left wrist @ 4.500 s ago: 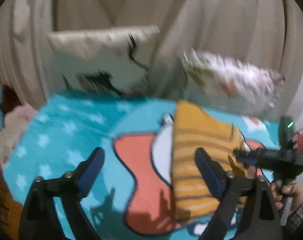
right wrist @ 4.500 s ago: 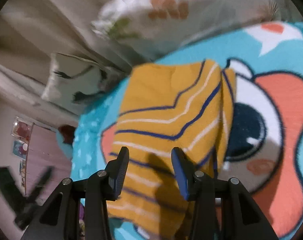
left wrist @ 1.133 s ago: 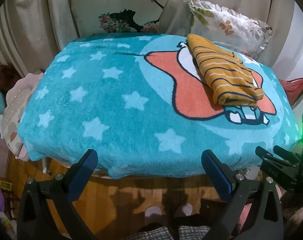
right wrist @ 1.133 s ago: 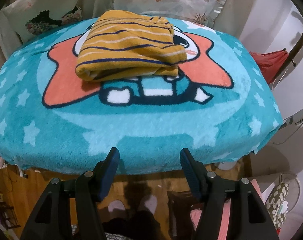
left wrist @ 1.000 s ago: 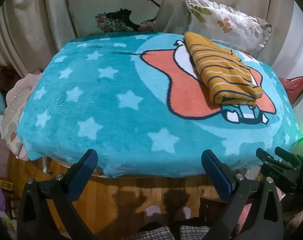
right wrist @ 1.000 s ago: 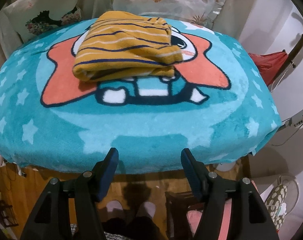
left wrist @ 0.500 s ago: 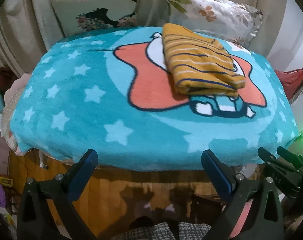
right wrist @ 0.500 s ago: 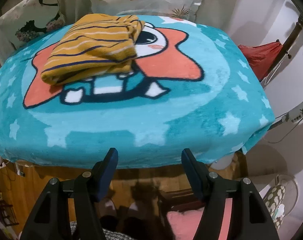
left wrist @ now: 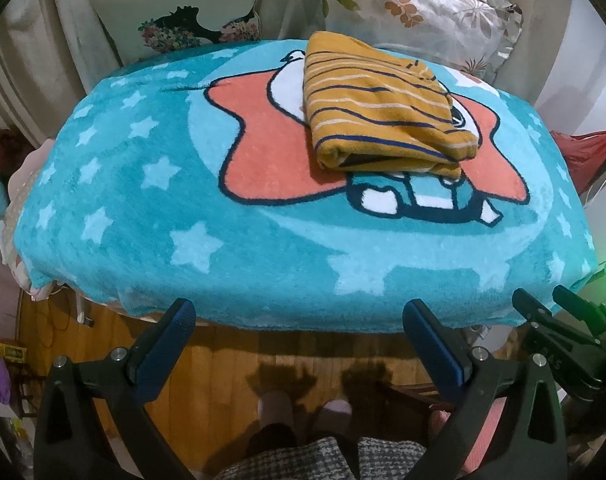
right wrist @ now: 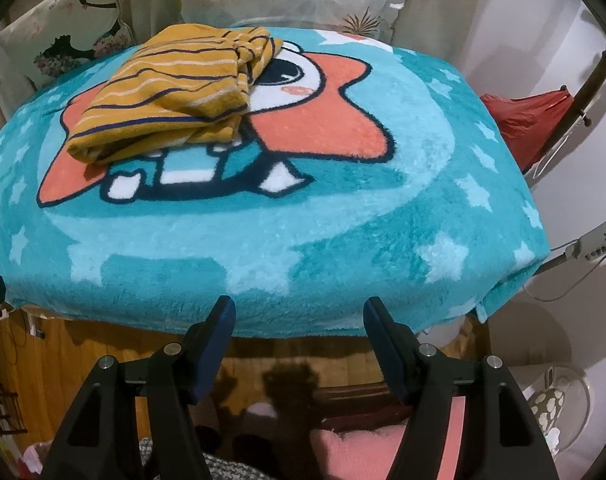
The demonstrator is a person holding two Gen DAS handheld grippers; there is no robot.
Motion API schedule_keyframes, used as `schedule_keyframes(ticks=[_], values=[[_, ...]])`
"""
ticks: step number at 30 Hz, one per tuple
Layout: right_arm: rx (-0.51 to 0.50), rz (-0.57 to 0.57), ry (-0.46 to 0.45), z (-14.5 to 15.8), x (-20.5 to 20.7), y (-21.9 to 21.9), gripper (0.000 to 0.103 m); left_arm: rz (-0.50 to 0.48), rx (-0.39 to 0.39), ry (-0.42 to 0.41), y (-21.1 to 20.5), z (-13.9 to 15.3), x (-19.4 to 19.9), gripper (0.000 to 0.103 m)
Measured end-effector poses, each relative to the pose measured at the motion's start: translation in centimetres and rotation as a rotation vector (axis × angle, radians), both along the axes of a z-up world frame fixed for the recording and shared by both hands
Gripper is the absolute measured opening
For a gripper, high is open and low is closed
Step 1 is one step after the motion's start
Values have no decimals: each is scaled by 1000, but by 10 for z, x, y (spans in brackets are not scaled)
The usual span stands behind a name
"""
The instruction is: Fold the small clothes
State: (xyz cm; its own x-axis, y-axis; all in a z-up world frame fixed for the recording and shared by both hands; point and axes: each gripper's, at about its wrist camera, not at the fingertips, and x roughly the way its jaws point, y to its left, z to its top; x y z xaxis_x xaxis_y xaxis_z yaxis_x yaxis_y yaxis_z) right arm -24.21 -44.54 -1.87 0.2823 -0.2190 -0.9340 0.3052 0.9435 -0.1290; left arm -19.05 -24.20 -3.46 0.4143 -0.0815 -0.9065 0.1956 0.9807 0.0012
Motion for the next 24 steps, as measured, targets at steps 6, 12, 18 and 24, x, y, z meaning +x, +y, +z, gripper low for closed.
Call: schedule_keyframes(ticks=[6,12,18,24], values=[[7,32,13,-7,7,3,71,19,-14,25,1,-6,3,103],[18,76,27,-15,18,9,71,58,-18,44,9,-12,6,103],[24,118,37,-20,27,18,72,91,-19,60,15,-17,8,103],[33,137,49,-26,30,20,72,113,-20,90,19,-25,9,103]])
